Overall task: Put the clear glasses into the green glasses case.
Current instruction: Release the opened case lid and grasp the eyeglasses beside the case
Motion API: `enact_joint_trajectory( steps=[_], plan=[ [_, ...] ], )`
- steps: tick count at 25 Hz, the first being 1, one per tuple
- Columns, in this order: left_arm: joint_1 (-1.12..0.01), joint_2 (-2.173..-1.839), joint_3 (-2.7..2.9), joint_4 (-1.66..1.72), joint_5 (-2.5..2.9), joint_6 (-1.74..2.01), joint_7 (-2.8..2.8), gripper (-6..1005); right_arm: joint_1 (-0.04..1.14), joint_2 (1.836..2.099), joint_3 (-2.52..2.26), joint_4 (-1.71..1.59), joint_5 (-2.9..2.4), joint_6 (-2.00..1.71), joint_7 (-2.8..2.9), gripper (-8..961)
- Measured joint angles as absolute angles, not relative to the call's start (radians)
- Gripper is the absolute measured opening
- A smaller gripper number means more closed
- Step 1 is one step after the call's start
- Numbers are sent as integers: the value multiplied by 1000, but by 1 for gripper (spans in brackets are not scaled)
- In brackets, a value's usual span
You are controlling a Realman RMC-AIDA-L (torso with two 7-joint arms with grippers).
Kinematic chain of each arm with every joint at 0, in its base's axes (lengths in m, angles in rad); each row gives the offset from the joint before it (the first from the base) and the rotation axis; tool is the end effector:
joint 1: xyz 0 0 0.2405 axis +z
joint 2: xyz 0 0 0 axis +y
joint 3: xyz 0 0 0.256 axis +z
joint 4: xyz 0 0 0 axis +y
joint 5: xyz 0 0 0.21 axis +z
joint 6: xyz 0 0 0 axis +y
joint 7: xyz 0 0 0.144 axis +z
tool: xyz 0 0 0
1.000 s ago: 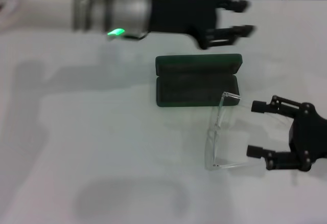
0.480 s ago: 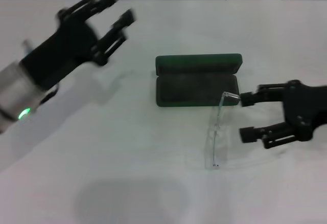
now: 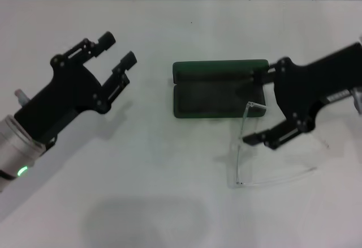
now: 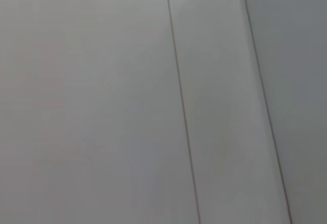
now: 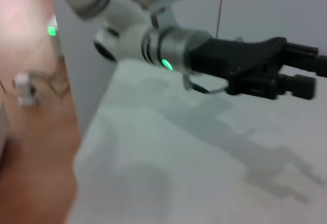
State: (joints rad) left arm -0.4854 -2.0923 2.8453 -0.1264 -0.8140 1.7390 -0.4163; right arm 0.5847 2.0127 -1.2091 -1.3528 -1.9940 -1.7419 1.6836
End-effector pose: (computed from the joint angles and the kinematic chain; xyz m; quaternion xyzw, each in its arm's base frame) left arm -0.2735 0.2801 -0.0197 -0.8210 -0.0482 -0.4332 0.3687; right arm 0.1319 0.3312 0.0340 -0.9963 -0.0657 0.0522 0.0167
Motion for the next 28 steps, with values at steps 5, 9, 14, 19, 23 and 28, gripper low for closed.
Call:
enact_joint_trajectory(
  steps=[5, 9, 14, 19, 23, 28],
  plan=[
    [-465, -2092, 2844, -98, -815, 1740, -421, 469, 658, 2008, -1214, -1361, -2102, -1721, 1667, 868],
    [-455, -2094, 2843, -81, -818, 1738, -424, 468, 705, 2012, -1257, -1347, -2219, -1695, 1623, 862],
    [-439, -2093, 2823, -43, -838, 1736, -428, 468, 755, 2011, -1329, -1338, -2373, -1684, 1561, 848],
    [-423, -2095, 2819, -26, -879, 1731, -430, 469, 806, 2012, -1421, -1325, -2461, -1690, 1507, 834],
    [-419, -2095, 2819, -18, -896, 1723, -430, 469, 824, 2014, -1464, -1314, -2491, -1674, 1458, 823],
    [-415, -2094, 2820, -17, -896, 1719, -428, 470, 829, 2020, -1570, -1314, -2486, -1653, 1431, 819]
  ],
)
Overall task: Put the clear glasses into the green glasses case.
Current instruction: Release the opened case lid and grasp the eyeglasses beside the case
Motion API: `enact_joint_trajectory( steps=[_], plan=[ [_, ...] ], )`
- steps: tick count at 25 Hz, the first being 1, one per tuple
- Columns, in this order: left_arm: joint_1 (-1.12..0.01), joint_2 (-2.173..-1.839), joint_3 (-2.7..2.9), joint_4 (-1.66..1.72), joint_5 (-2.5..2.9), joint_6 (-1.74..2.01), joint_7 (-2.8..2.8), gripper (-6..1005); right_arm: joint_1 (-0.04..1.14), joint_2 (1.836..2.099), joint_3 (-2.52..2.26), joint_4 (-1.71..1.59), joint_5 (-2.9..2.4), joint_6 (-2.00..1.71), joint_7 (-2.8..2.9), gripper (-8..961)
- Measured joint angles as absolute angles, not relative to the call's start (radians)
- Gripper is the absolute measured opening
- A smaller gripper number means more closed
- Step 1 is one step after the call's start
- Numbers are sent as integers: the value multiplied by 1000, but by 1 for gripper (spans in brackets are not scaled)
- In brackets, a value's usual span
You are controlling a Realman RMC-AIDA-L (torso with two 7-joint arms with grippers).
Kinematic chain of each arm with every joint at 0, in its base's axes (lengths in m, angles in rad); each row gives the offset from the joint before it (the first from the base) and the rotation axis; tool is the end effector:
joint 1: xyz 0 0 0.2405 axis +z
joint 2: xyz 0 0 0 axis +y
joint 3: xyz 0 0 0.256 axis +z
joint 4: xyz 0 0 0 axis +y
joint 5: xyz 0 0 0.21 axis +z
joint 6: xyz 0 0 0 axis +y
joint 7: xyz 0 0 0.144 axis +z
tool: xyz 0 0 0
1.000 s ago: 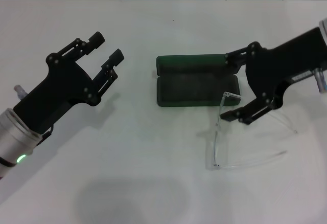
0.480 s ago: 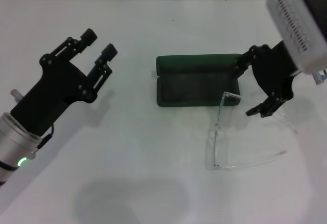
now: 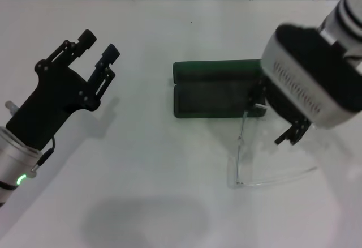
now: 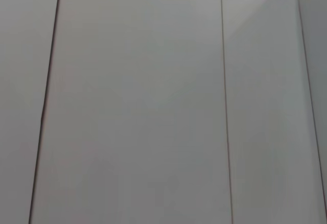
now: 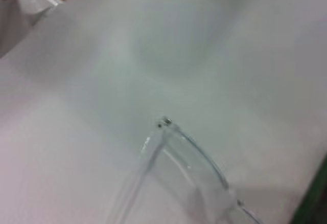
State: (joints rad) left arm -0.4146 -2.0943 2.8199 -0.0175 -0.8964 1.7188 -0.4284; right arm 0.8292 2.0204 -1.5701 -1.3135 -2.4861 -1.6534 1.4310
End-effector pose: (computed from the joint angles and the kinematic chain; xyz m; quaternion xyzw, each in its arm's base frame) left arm -0.2793 0.2678 -0.0225 -0.7764 -0.1097 -0.4695 0.4059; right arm 0.1077 0.3585 -0.0192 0.9011 0.3509 0.2520 0.0375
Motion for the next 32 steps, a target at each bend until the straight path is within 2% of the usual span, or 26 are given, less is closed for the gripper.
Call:
enact_joint_trajectory(
  steps=[28, 32],
  plan=[
    [-403, -2092, 2829, -19, -879, 1704, -431, 471, 808, 2028, -1891, -1322, -2478, -1486, 1490, 797],
    [-399, -2093, 2829, -21, -879, 1703, -431, 472, 810, 2028, -1897, -1322, -2481, -1473, 1496, 636]
  ],
)
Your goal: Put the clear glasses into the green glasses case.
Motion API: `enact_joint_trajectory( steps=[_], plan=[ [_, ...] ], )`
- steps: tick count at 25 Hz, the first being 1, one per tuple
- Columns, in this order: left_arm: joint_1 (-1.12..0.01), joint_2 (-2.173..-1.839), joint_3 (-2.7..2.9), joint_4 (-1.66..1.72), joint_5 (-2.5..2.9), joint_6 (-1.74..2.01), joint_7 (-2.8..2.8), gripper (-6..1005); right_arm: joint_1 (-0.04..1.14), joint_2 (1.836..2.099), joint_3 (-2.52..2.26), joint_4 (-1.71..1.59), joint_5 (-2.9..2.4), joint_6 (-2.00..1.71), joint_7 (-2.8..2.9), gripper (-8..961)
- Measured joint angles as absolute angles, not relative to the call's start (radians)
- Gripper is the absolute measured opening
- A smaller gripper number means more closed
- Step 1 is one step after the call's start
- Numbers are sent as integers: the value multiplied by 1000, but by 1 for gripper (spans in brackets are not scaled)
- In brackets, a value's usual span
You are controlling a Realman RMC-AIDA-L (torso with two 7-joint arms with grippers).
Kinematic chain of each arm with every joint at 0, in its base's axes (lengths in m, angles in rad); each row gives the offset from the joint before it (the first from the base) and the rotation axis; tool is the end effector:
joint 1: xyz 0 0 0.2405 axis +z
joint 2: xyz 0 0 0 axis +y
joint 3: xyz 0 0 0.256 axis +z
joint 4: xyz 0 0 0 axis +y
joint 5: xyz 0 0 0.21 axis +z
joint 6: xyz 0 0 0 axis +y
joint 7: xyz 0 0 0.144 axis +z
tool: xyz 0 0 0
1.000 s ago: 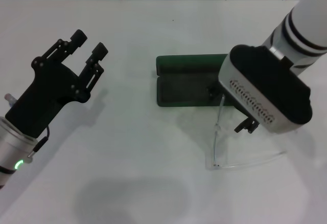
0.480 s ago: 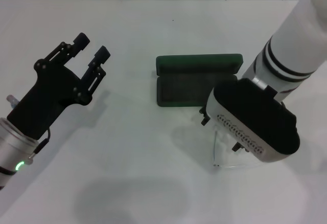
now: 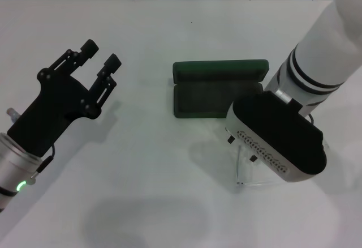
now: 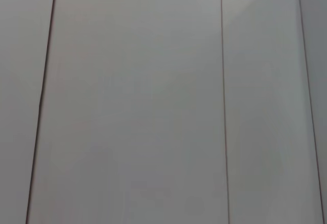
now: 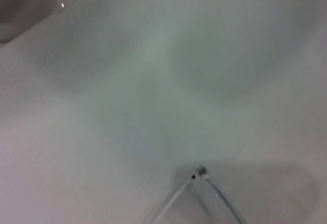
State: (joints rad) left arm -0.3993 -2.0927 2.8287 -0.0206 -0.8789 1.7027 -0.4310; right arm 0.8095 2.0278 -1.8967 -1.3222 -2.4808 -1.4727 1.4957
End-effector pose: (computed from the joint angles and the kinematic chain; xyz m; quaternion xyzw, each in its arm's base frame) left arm -0.2849 0.2628 -0.0258 -0.7852 -0.1184 -0.4569 0.4009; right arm 0.1072 0.3317 -0.0744 0.8582 0.4270 0.2787 0.0592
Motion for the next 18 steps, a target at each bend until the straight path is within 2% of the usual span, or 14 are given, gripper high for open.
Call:
enact_joint_trajectory(
  steps=[7, 13, 18],
  plan=[
    [-399, -2091, 2825, -22, -880, 1703, -431, 472, 810, 2028, -1904, -1322, -2492, -1464, 1497, 352],
    [-396, -2092, 2821, -18, -885, 1701, -425, 471, 803, 2028, -1892, -1333, -2487, -1464, 1497, 182],
    [-391, -2097, 2821, 2, -918, 1689, -413, 469, 792, 2028, -1805, -1348, -2470, -1467, 1507, 102]
  ],
)
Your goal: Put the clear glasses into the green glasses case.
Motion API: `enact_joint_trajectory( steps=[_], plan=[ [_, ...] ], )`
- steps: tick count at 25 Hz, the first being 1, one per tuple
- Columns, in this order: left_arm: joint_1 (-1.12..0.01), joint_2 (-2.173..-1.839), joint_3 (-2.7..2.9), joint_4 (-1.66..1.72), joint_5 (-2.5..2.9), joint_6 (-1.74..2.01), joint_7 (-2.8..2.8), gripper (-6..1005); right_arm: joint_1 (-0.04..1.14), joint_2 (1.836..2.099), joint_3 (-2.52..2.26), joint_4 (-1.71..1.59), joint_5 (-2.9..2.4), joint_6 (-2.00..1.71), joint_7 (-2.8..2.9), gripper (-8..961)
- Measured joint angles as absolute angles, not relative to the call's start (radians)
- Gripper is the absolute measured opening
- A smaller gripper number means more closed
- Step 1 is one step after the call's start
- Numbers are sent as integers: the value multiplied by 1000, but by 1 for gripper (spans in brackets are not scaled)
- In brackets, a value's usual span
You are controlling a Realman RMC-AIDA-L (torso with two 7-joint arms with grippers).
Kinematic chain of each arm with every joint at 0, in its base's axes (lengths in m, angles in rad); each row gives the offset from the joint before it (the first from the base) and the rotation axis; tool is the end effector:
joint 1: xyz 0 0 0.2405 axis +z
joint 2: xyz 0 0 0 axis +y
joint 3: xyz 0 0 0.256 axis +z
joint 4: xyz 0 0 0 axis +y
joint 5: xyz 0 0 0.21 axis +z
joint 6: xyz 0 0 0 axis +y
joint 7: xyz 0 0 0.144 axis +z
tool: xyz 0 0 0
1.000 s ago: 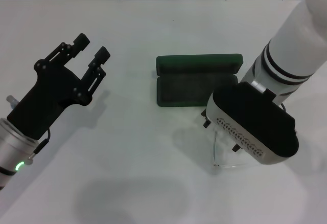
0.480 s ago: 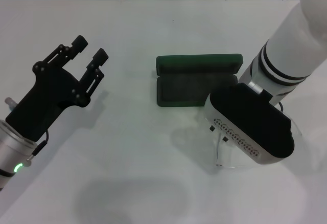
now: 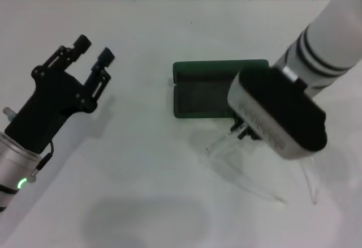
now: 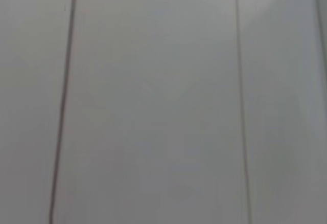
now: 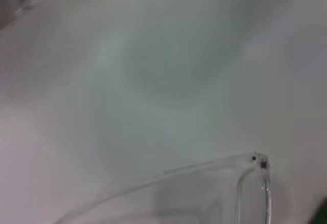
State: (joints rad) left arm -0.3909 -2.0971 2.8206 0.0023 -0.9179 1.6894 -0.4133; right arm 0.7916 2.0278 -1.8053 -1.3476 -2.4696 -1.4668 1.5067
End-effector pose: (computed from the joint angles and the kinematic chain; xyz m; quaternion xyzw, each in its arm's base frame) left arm -0.2854 0.2640 -0.0256 -0.7705 -0.1265 -0.4609 0.4218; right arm 0.1010 0.3420 -0.0611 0.8805 0.4001 0.2534 0.0210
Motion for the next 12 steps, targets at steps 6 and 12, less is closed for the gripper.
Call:
enact_joint_trajectory(
  steps=[6, 12],
  plan=[
    [-360, -2102, 2822, 137, -1060, 1600, -291, 468, 702, 2026, -1661, -1420, -2415, -1448, 1508, 100],
    [-353, -2104, 2825, 208, -1058, 1549, -98, 466, 546, 2027, -1591, -1490, -2279, -1331, 1523, 92]
  ],
)
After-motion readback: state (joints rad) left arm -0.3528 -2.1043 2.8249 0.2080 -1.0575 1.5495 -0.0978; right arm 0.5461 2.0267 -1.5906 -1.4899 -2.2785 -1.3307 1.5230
